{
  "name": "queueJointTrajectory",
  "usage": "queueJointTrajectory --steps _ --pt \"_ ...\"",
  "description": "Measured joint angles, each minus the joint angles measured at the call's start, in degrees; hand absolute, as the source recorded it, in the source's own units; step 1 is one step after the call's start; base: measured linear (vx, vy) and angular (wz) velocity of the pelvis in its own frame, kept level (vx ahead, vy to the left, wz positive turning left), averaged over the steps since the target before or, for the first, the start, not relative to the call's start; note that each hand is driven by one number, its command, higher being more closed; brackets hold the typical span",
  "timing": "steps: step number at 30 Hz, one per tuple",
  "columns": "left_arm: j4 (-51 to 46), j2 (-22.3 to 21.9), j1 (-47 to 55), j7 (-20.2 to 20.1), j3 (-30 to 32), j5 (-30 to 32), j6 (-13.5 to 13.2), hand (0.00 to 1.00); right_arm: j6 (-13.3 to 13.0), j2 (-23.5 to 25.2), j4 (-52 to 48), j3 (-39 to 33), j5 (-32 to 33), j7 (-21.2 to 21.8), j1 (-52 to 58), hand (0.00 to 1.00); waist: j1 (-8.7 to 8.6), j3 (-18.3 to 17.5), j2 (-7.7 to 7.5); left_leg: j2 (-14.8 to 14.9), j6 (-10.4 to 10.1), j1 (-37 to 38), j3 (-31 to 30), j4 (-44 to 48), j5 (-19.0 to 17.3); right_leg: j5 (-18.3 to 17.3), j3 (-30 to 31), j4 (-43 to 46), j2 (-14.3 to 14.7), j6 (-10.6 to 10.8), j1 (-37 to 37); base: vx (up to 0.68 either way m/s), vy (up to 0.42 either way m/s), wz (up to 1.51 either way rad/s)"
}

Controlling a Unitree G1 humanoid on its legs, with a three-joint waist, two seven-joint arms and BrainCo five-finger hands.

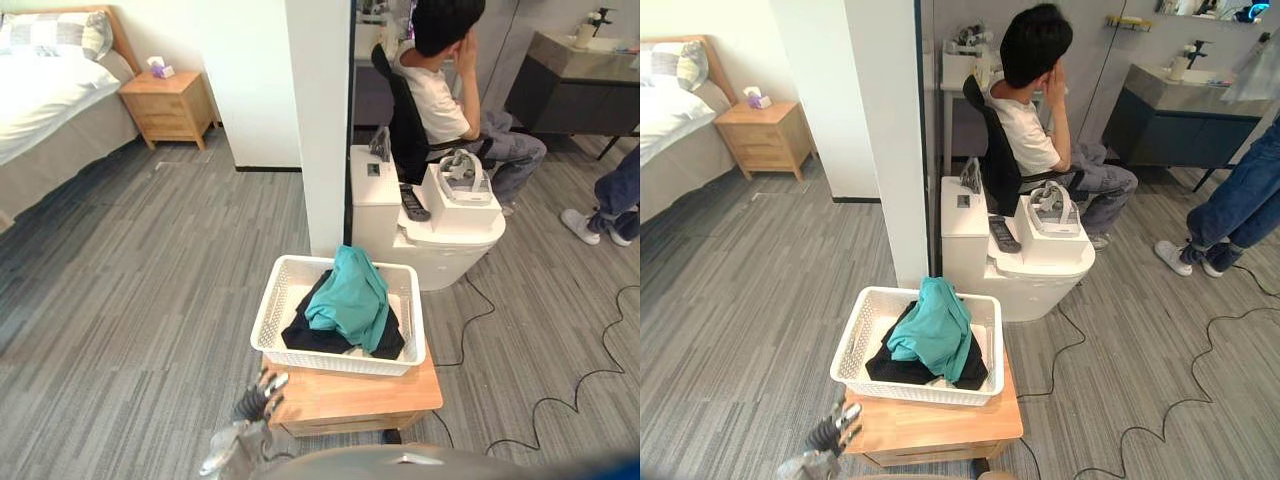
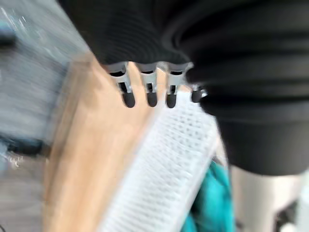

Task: Tidy the bed and pick cloth on bed and put in laundry

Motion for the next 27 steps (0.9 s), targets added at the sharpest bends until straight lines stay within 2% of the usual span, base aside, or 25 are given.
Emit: queueJointTrajectory --steps 2,4,6,7,10,13,16,27 --pt "6.0 -0.09 -0.32 0.07 0.23 8.77 -0.54 0.0 -0.65 -0.36 1.06 -0.52 -1.26 0.15 -0.61 0.0 0.01 -0.09 0.36 -0.03 0.03 0.03 -0.95 -0.17 0.09 -0.01 -0.59 -0.04 -0.01 -0.01 0.33 0.0 -0.021 0.14" --pt "9.71 -0.48 -1.1 0.06 2.74 11.7 -0.23 0.0 -2.08 -0.7 1.56 -0.97 -3.99 0.77 -0.79 0.0 0.16 0.14 0.87 0.03 0.02 0.5 -1.2 -0.35 0.09 -0.07 -0.88 -0.34 0.06 -0.04 0.89 -0.01 -0.016 0.09" --pt "12.96 -0.59 -1.45 0.07 4.63 12.29 1.17 0.0 -3.68 -1.23 2.06 -0.98 -5.85 1.56 -0.9 0.0 0.07 0.37 1.11 -0.01 -0.01 0.98 -1.28 -0.78 0.11 -0.13 -1.1 -0.36 0.09 -0.04 1.2 -0.02 -0.013 0.04" --pt "13.93 -0.76 -1.6 -0.06 5.64 12.12 3.58 0.0 -4.9 -1.36 2.15 -0.98 -6.72 1.86 -0.86 0.0 0.03 0.37 1.25 -0.11 -0.01 1.02 -1.48 -0.96 0.16 -0.16 -1.41 -0.37 0.01 -0.03 1.21 -0.02 -0.011 0.07" --pt "16.1 -1.07 -1.8 -0.96 8.39 12.32 8.05 0.0 -7.48 -1.55 3.44 -0.71 -6.84 2.33 -1.0 0.0 0.05 0.54 1.35 -0.17 0.03 0.71 -2.44 -1.16 0.29 -0.35 -2.26 -0.39 -0.15 -0.04 1.22 -0.02 -0.018 0.12" --pt "17.09 -1.13 -1.9 -2.69 9.8 13.53 11.74 0.0 -8.52 -2.21 3.97 0.77 -6.14 1.69 -1.08 0.0 0.14 0.62 1.27 -0.03 -0.02 0.71 -2.68 -1.29 0.32 -0.47 -2.46 -0.42 -0.04 -0.09 1.02 -0.01 -0.017 0.05" --pt "17.36 -1.59 -1.97 -4.43 11.8 17.79 14.27 0.0 -8.81 -2.34 4.21 1.45 -4.98 1.5 -1.08 0.0 0.03 0.65 1.23 -0.03 -0.08 0.7 -2.68 -1.6 0.36 -0.52 -2.52 -0.42 0.03 -0.09 0.92 0.0 0.0 0.0" --pt "17.73 -1.51 -2.64 -4.71 11.71 17.83 14.5 0.0 -10.53 -3.0 4.26 4.71 -4.5 1.49 -1.38 0.0 -0.1 1.7 0.44 -0.3 -0.05 0.34 -4.11 -1.96 0.44 -1.07 -3.75 -0.46 -0.08 0.29 0.85 0.0 -0.008 0.06"
